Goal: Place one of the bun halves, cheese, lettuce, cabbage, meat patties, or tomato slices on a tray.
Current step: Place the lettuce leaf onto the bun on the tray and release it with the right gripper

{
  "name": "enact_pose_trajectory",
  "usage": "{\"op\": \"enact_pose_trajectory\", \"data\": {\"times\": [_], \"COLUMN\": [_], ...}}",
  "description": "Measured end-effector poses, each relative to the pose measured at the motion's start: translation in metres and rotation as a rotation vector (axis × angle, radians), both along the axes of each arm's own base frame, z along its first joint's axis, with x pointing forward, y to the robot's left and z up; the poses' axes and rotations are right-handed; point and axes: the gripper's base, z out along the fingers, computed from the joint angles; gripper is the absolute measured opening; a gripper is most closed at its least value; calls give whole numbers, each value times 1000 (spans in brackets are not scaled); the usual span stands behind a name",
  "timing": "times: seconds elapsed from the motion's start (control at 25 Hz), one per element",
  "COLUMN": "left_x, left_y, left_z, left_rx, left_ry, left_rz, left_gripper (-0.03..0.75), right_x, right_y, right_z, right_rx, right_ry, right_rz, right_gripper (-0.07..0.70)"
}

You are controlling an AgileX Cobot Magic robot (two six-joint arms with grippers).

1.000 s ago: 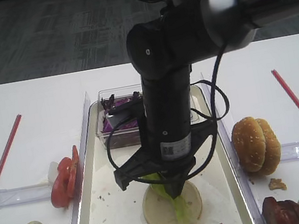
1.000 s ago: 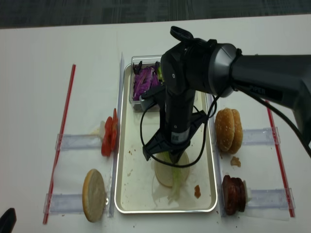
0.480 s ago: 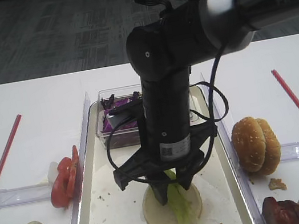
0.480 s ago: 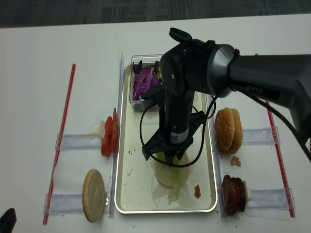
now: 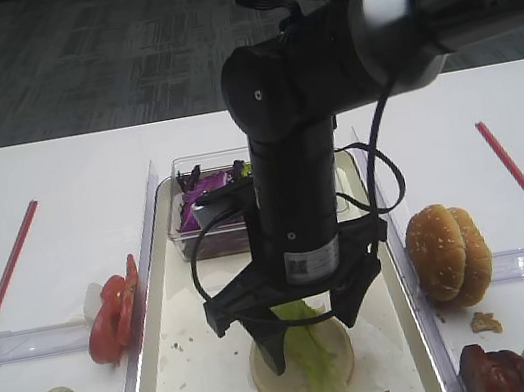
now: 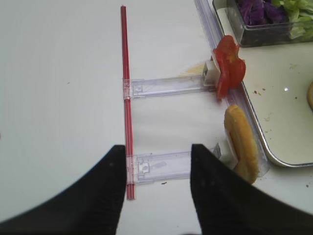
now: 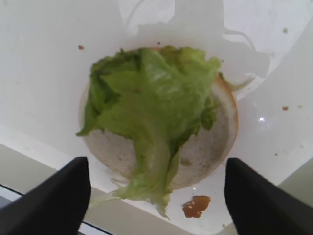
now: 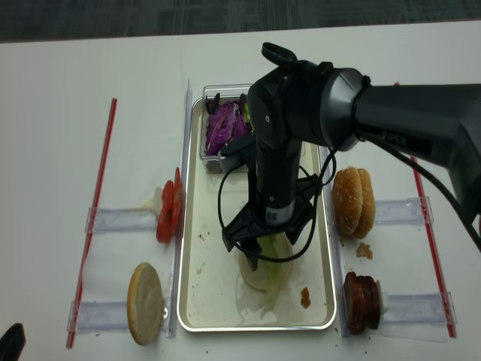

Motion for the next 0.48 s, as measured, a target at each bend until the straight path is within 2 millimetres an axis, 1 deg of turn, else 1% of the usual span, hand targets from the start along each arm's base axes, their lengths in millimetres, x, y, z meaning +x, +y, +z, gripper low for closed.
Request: {"op": "enact_pose_trajectory", "data": {"times": [0.12, 0.24, 0.48], "left_x": [0, 0, 0], "left_y": [0, 0, 0], "left_z": [0, 0, 0], "left_rx": [0, 0, 0], "left_ry": [0, 0, 0], "left_rz": [0, 0, 0], "left_gripper": [296, 296, 296], "right_x": [0, 5, 22], "right_y": [-1, 0, 11], "right_z": [3, 13, 42], "right_rx": [-21, -37, 5], "right_ry": [6, -6, -113], "right_rz": [15, 28, 34], "right_gripper": [575, 575, 575]}}
